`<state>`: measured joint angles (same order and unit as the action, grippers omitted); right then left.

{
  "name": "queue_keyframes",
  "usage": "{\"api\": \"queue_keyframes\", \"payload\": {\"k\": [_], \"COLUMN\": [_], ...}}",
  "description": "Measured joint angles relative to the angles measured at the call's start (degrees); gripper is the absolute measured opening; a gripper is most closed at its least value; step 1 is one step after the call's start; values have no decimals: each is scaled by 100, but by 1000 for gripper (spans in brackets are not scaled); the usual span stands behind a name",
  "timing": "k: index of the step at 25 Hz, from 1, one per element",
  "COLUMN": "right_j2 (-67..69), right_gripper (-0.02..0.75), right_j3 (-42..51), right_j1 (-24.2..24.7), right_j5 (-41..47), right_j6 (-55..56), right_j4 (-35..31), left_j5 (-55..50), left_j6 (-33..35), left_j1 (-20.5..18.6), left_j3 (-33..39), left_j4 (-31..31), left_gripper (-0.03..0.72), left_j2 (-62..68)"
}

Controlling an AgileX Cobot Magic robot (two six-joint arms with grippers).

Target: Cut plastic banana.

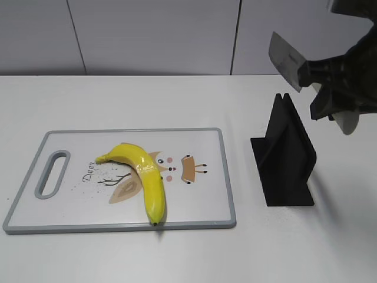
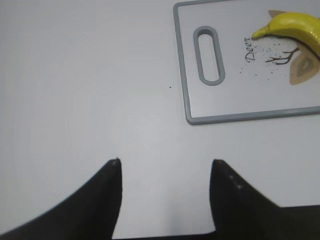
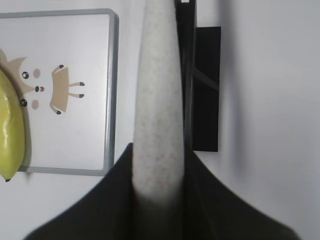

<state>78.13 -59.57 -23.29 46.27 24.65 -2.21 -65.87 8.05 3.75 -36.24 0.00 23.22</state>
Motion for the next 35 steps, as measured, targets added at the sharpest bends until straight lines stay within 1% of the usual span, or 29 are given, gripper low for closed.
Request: {"api": "queue_keyframes", "payload": {"k": [7,10,18,22,26,27,28,29,30,31,32,35], "right_j2": [0,-1,81,230,287,292,292,292,292,292,279,85], "right_gripper": [190,190,190,190,197,235,308,385,482,563,602,618], "right_j3": [408,592,1131,1200,1200,1200,1212,1212,1212,1212,1212,1212], "right_j1": [0,0,0,0,0,0,0,0,0,0,0,0], "right_j5": [-175,-296,-588,-698,-730,-722,-711,-681,-644,-552,-400,204], "right_j6": [92,119,140,140,-65,-178,-329,-472,-601,-719,-858,-1139], "right_j4": [40,42,48,11,-270,-404,-573,-706,-837,-934,-975,-1023], "left_j5": [69,299,381,381,381,381,381,381,381,381,381,381], "left_j6": [0,2,4,4,4,4,4,4,4,4,4,4], "left_j1": [0,0,0,0,0,0,0,0,0,0,0,0], "left_j3": [622,771,833,839,845,845,845,845,845,845,845,845], "left_j4": [86,71,66,71,74,68,68,62,66,67,67,70], "left_gripper": [542,542,542,542,542,542,542,542,542,542,542,542], "left_j2": [-1645,-2214,-2348,-2348,-2348,-2348,-2348,-2348,-2348,-2348,-2348,-2348]}}
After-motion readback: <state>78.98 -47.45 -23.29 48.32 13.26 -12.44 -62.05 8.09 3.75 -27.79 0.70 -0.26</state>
